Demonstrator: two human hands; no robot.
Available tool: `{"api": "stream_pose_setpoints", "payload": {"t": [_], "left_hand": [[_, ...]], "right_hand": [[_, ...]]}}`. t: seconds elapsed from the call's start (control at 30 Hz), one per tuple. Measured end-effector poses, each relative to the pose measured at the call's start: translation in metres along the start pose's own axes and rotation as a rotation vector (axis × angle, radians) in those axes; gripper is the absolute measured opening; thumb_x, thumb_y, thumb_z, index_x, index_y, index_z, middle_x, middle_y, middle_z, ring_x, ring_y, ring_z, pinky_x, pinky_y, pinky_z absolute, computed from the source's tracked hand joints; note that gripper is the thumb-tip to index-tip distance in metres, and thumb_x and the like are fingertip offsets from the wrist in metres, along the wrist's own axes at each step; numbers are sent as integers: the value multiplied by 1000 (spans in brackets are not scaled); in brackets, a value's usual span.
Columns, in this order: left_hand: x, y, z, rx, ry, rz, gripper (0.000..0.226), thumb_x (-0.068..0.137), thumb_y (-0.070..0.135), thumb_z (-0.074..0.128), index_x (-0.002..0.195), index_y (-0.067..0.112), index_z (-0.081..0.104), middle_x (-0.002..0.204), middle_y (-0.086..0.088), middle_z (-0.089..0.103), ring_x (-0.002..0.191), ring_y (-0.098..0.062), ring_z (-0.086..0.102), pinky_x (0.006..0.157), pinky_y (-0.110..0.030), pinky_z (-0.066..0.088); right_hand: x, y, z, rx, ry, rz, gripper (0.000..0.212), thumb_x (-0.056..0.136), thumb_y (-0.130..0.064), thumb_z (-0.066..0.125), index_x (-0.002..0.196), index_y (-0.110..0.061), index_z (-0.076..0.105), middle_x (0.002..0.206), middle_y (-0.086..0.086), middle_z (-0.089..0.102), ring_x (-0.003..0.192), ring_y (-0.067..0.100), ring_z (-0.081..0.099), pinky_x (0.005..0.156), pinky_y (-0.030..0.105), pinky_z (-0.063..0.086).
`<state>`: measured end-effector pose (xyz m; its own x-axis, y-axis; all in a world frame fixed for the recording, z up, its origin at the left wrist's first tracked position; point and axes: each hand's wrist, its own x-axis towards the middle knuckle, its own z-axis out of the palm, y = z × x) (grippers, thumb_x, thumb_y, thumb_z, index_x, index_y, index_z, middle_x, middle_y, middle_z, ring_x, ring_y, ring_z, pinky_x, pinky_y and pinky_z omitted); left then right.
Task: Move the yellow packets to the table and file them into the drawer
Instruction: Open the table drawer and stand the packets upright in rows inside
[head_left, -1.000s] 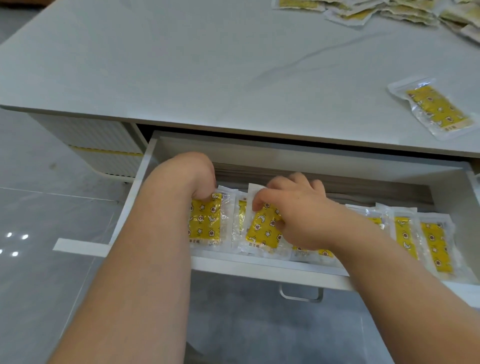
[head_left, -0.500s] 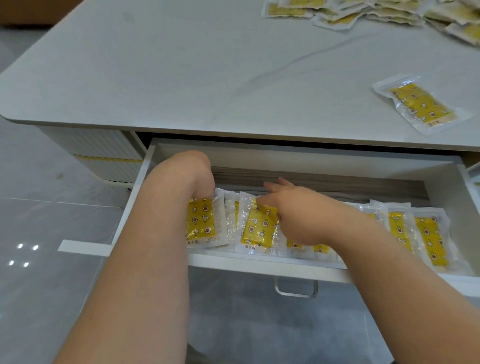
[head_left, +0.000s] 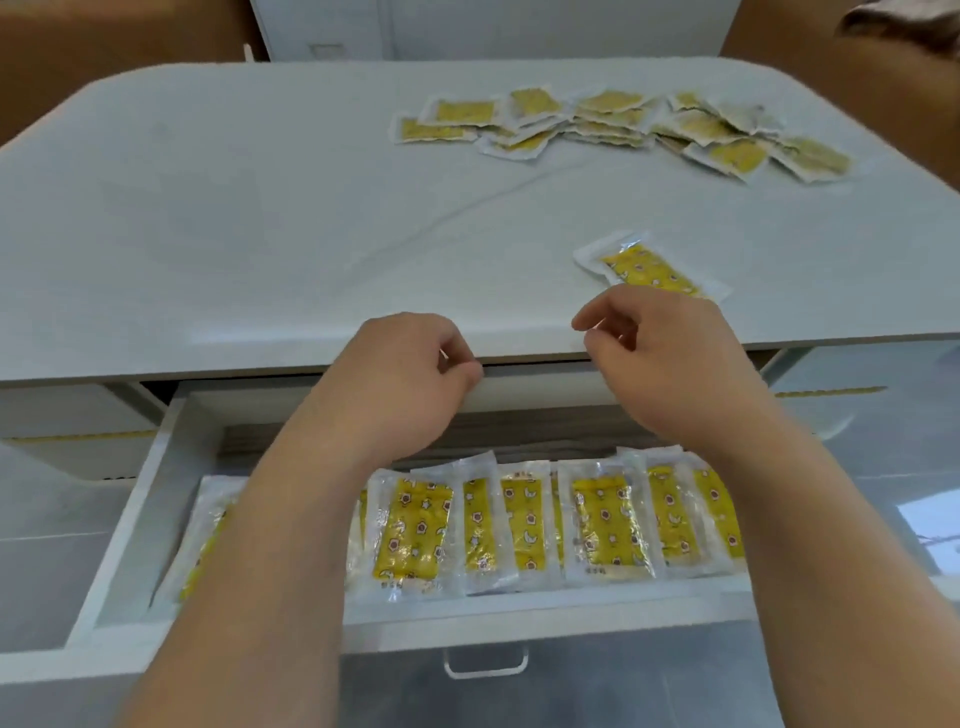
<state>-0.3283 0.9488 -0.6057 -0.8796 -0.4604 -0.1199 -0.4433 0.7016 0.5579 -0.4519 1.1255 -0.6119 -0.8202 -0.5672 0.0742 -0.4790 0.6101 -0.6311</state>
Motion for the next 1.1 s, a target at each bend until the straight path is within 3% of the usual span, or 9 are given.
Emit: {"api": "stream_pose_setpoints", "payload": {"t": [0.13,0.23,0.37,0.5,0.6,0.83,0.93,1.0,1.1], "left_hand": [[10,37,24,-92,173,87,10,99,35,58,94,31,67,81,13,66,75,-4,62,69,-26,52],[14,73,44,-79,269,235,9,99,33,57,102,29,65,88,14,63,84,-6,59,76,-28,51],[53,122,65,54,373,416,21,98,34,58,117,25,63,115,7,59,111,-14,51,90,-27,41],[114,142,93,293,215,368,52,98,50,51,140,21,50,145,-2,46,134,-25,41,106,-40,37],[147,140,110,353,142,367,55,100,55,43,142,19,48,144,-4,48,134,-25,41,110,-41,37],[207,134,106,341,290,21,97,79,85,38,146,15,40,146,-11,46,138,-33,37,114,-52,28],[210,134,111,305,323,21,96,79,84,41,145,15,40,143,-13,48,135,-34,40,113,-51,28],[211,133,111,271,361,50,91,81,81,45,143,15,42,140,-12,48,131,-34,43,111,-49,31],[212,133,111,248,385,66,89,82,78,50,144,14,40,138,-13,46,130,-34,43,110,-48,32]], "right_hand": [[5,25,-18,79,199,110,19,97,-20,55,103,-31,70,85,-13,64,71,4,59,57,13,41],[10,43,-33,90,339,146,19,96,-19,57,107,-27,69,91,-10,65,76,7,58,64,20,45],[51,81,-53,-111,445,173,34,94,-23,59,128,-23,59,126,7,56,118,26,50,89,31,43],[124,120,-79,-255,427,307,55,97,-39,57,145,-19,41,149,14,35,138,36,31,110,48,31],[178,148,-93,-318,424,277,66,97,-51,54,149,-15,36,157,13,28,144,36,25,114,51,26],[264,182,-93,-435,306,160,84,95,-69,34,160,-18,18,170,9,4,156,30,2,123,55,11],[292,182,-91,-407,258,165,94,90,-80,22,163,-22,8,171,6,-2,157,27,-5,124,58,3],[302,182,-90,-419,200,183,101,85,-86,19,163,-23,9,171,6,6,157,27,1,123,60,2],[299,179,-90,-517,196,173,99,81,-83,33,156,-18,31,160,9,32,148,31,29,118,60,19]]}}
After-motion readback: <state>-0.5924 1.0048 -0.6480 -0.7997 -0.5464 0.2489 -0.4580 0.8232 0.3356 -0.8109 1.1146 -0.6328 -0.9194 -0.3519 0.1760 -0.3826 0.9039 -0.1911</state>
